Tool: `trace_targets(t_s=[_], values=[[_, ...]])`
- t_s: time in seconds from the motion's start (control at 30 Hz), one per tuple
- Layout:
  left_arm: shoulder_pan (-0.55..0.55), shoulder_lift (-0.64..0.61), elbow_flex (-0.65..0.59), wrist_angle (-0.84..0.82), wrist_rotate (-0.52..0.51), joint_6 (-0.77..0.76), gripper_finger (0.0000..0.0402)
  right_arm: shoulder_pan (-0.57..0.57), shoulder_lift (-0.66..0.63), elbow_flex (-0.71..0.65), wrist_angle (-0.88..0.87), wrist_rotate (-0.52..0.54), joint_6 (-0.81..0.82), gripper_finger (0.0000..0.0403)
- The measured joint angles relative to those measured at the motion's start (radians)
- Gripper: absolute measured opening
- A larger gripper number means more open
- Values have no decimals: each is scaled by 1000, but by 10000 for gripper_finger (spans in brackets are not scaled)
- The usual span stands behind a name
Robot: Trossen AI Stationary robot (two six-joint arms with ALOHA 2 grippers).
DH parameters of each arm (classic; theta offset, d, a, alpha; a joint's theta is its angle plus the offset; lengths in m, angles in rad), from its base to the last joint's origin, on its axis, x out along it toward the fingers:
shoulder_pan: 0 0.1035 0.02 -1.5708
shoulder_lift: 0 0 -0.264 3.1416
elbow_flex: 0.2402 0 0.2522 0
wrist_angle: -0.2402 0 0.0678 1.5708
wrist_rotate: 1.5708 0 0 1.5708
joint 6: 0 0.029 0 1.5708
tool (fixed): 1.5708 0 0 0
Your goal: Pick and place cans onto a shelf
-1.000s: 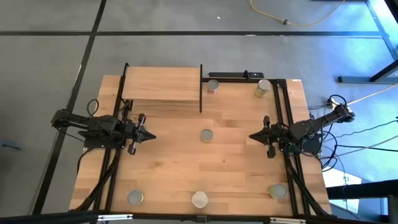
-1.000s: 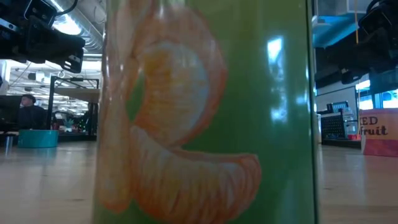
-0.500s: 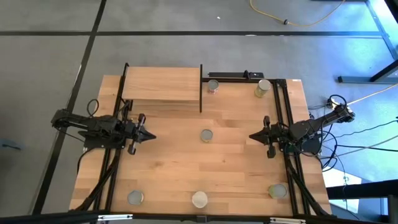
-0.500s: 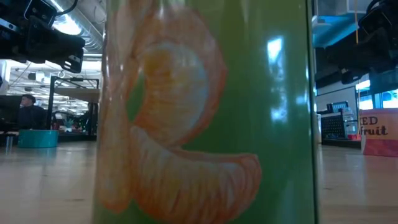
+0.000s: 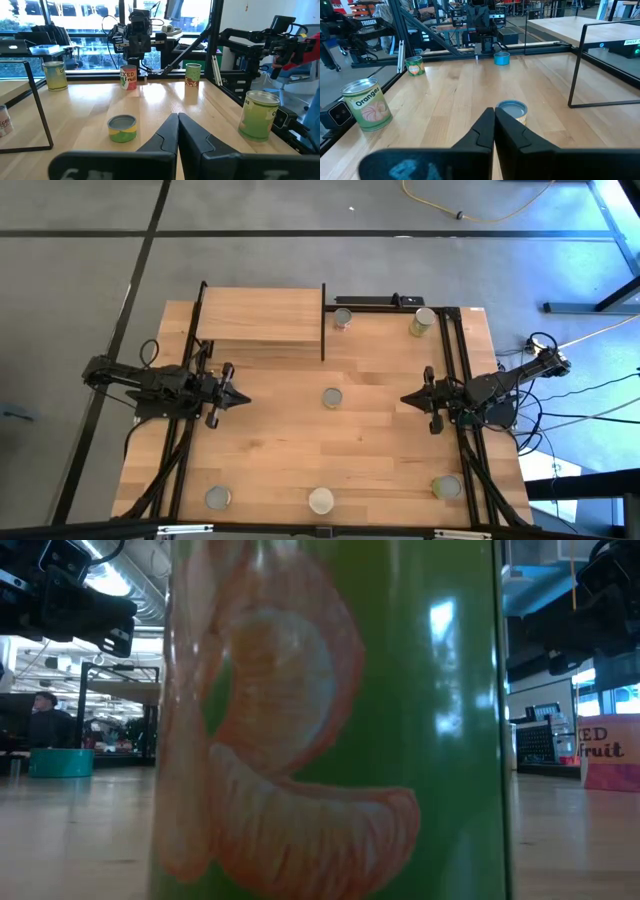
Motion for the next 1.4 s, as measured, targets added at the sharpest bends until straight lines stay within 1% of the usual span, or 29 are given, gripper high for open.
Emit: trace_targets(t_s=[0.2, 0.33, 0.43, 0.57, 0.67, 0.77, 0.87, 0.93, 1.0, 1.07, 1.23, 1.33, 1.4], values=[[0, 0, 0, 1, 0, -1, 0, 0, 0, 0, 30, 0, -2, 13], [0, 0, 0, 46, -2, -7, 0, 0, 0, 0, 54, 9, -1, 13], [0, 0, 0, 87, -3, -13, 0, 0, 0, 0, 100, 60, -13, 13], [0, 0, 0, 118, -3, -3, 0, 0, 0, 0, 153, 144, -90, 13], [0, 0, 0, 148, -30, -8, 0, 0, 0, 0, 158, 195, -135, 13], [0, 0, 0, 166, -35, 1, 0, 0, 0, 0, 158, 235, -156, 13], [0, 0, 0, 254, -89, 6, 0, 0, 0, 0, 162, 254, -143, 13], [0, 0, 19, 265, -143, 7, 0, 0, 0, 0, 179, 253, -129, 13], [0, 0, 61, 241, -171, 8, 0, 0, 0, 9, 189, 247, -133, 13], [0, 4, 113, 179, -180, 15, 0, 0, 0, 32, 186, 246, -149, 13], [0, 100, 271, -34, -238, 27, 0, 0, 0, 125, 156, 243, -257, 13], [0, 196, 361, -120, -243, 0, 0, 0, 11, 215, 47, 244, -286, 13], [0, 275, 424, -138, -244, -9, 0, 0, 37, 286, -54, 244, -282, 13]])
